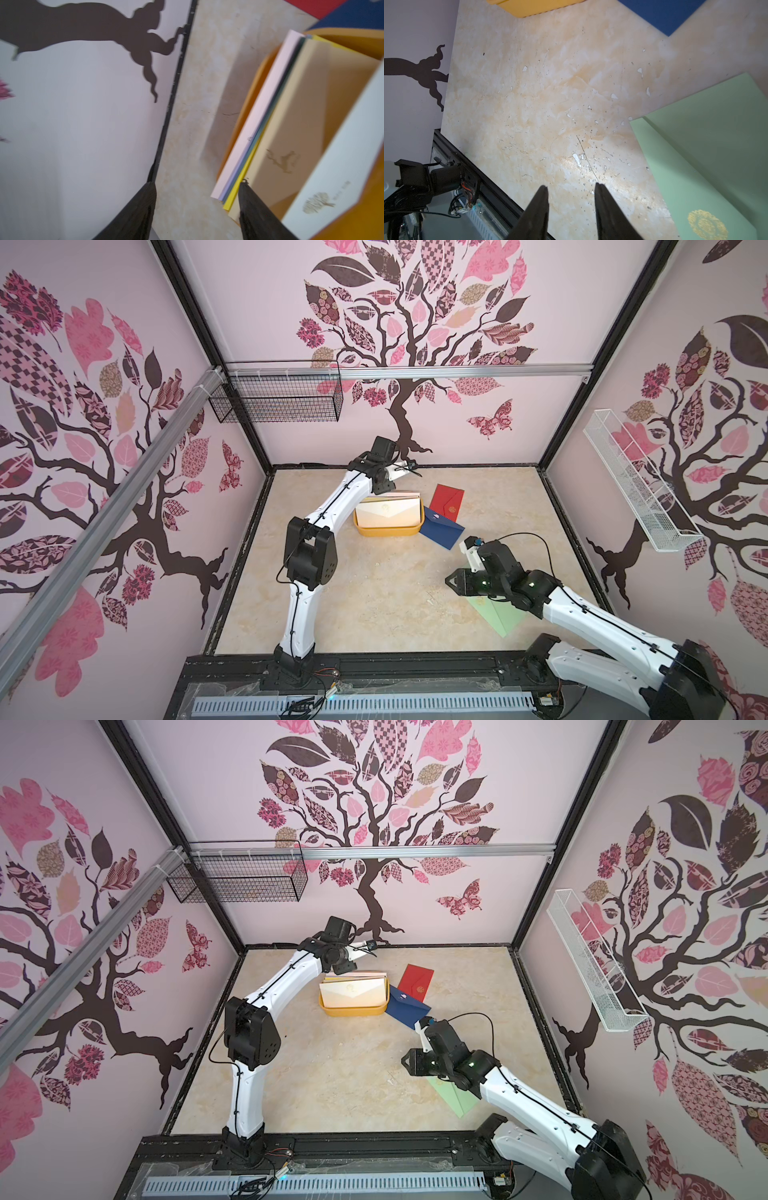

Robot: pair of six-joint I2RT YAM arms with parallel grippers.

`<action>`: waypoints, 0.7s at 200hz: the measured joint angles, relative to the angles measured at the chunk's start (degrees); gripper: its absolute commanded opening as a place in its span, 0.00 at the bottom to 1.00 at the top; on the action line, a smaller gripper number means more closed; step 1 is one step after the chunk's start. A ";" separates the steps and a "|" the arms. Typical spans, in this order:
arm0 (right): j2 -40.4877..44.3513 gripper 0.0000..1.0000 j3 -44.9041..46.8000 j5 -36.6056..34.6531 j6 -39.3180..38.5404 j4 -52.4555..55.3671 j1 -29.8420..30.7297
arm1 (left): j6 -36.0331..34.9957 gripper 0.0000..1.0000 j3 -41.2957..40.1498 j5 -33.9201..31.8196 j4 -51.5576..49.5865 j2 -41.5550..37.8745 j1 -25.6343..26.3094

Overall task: Put the sealed envelopes into the storage box
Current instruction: Pick up the envelope from the center of the board.

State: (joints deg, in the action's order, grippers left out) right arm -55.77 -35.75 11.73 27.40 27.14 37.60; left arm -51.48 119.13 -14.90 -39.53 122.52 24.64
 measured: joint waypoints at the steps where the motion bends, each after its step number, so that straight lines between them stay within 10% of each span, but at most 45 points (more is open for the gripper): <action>1: 0.00 0.41 -0.09 -0.09 -0.07 0.07 -0.02 | 0.55 0.75 0.11 -0.28 0.35 -0.07 0.00; 36: -0.68 0.42 -3.43 -4.59 -2.56 2.95 -2.71 | 17.31 0.97 -1.42 -8.94 5.90 -7.89 -0.42; 62: -2.62 0.44 -4.92 -6.84 -3.02 5.49 -8.57 | 32.76 0.95 -11.82 -8.61 7.41 -22.56 -2.47; 140: -5.79 0.54 -3.85 -11.04 -1.27 9.64 -15.91 | 67.80 0.69 -53.99 22.60 7.52 -61.05 -7.89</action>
State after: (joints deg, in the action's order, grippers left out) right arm -61.56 -39.59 0.69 26.13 36.77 21.69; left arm 16.32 65.14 7.70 -32.01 61.47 16.75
